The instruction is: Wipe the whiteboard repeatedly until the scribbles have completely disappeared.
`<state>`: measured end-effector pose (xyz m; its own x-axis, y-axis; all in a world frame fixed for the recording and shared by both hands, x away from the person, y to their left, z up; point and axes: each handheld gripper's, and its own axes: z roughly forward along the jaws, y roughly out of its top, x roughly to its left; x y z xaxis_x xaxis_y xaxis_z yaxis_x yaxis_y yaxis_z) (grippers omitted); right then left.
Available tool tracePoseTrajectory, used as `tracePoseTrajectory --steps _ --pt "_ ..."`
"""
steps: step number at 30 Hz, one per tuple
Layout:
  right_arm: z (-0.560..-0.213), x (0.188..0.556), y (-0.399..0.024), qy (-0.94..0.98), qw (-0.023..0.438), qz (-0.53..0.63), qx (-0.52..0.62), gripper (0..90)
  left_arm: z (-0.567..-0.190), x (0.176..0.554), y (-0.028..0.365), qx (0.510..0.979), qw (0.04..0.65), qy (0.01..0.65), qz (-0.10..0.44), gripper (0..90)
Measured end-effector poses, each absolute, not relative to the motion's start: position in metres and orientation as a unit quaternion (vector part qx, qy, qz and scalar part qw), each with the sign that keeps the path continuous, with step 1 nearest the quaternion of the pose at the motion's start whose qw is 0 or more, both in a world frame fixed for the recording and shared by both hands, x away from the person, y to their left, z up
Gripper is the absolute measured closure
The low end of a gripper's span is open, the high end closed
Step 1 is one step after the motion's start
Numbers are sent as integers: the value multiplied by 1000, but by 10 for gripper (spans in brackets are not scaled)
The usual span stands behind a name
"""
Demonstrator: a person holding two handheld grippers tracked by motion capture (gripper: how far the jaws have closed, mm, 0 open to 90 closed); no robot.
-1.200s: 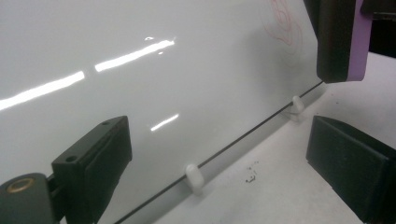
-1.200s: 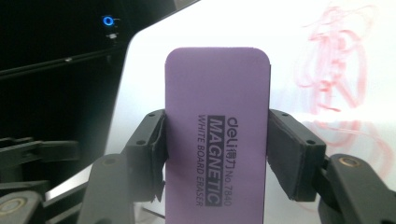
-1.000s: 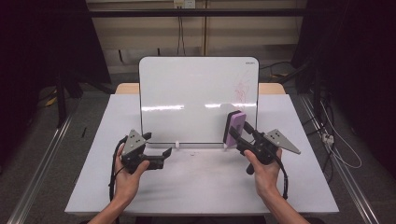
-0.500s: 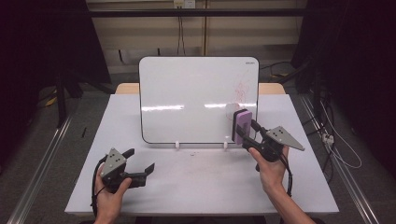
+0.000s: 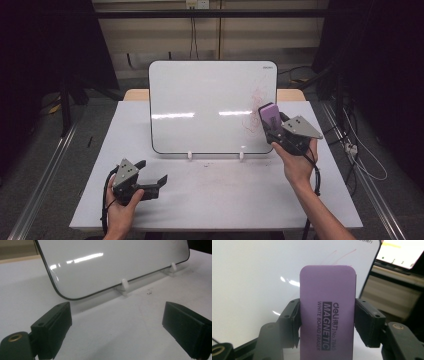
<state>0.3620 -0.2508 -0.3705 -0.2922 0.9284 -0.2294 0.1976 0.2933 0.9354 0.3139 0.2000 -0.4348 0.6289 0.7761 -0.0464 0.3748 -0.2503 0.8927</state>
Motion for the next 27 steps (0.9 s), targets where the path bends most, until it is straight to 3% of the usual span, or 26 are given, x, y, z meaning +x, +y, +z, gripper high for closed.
tracePoseTrajectory --steps 4,9,21,27 --pt "-361 371 -250 692 459 387 400 421 -435 315 199 767 472 369 230 87" --pt "-349 390 -247 709 483 343 382 421 -436 317 196 774 473 362 216 87" --pt "-312 446 -248 703 484 313 417 422 -433 315 202 760 486 372 219 68" --pt "-312 462 -243 712 481 291 420 421 -435 317 204 761 480 378 220 77"
